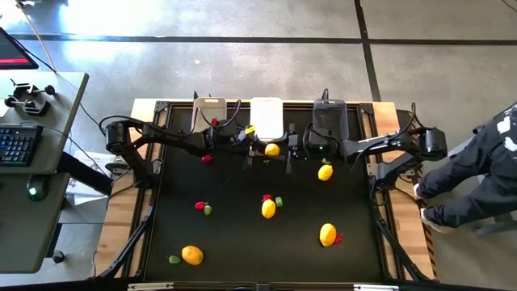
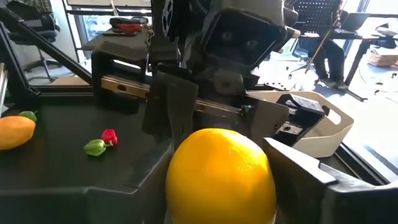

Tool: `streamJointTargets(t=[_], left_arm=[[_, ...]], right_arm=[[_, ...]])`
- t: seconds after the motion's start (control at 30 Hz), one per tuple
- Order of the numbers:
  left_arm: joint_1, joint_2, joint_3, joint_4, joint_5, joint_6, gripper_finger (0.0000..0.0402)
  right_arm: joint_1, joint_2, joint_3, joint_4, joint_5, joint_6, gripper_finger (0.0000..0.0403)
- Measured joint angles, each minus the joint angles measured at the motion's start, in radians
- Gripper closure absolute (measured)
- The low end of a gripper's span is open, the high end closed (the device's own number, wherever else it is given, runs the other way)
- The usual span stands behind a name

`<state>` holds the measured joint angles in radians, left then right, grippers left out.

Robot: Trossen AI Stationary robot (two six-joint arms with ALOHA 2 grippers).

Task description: Sort produce into baskets

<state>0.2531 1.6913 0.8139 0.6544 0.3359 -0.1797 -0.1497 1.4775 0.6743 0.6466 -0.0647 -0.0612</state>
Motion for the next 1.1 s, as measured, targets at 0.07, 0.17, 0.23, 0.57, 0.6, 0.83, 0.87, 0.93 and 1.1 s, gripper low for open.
streamJointTargets(t=[0.07,0.17,0.23,0.57,0.6,0.83,0.87,0.93,1.1], left_arm=[[-0.003,0.0,0.0,0.002,-0.002,0.018,0.0237],[-0.009,0.0,0.001,0.007,-0.009,0.031,0.0206],[-0.014,0.0,0.002,0.009,-0.014,0.054,0.0188],[-0.024,0.0,0.002,-0.034,-0.139,0.079,0.0153],[-0.024,-0.001,0.002,-0.045,-0.139,0.087,0.0155],[-0.024,-0.001,0.002,-0.08,-0.138,0.097,0.0174],[-0.024,-0.001,0.002,-0.08,-0.138,0.097,0.0176],[-0.024,-0.001,0.002,-0.08,-0.138,0.098,0.0179],[-0.024,-0.001,0.002,-0.08,-0.139,0.104,0.0185]], right_arm=[[0.0,-0.006,0.0,-0.002,0.0,-0.001,0.02],[0.001,-0.018,0.0,-0.006,0.008,0.009,0.0218],[0.007,-0.026,0.0,0.005,0.035,0.024,0.0219],[0.006,-0.172,0.001,-0.192,0.216,0.009,0.0217],[0.002,-0.206,0.001,-0.257,0.27,-0.005,0.0216],[-0.154,-0.425,0.002,-0.723,0.528,0.09,0.0213],[-0.195,-0.437,0.002,-0.773,0.526,0.123,0.0213],[-0.288,-0.442,0.002,-0.856,0.507,0.17,0.0212],[-0.522,-0.357,-0.002,-0.864,0.414,0.219,0.0212]])
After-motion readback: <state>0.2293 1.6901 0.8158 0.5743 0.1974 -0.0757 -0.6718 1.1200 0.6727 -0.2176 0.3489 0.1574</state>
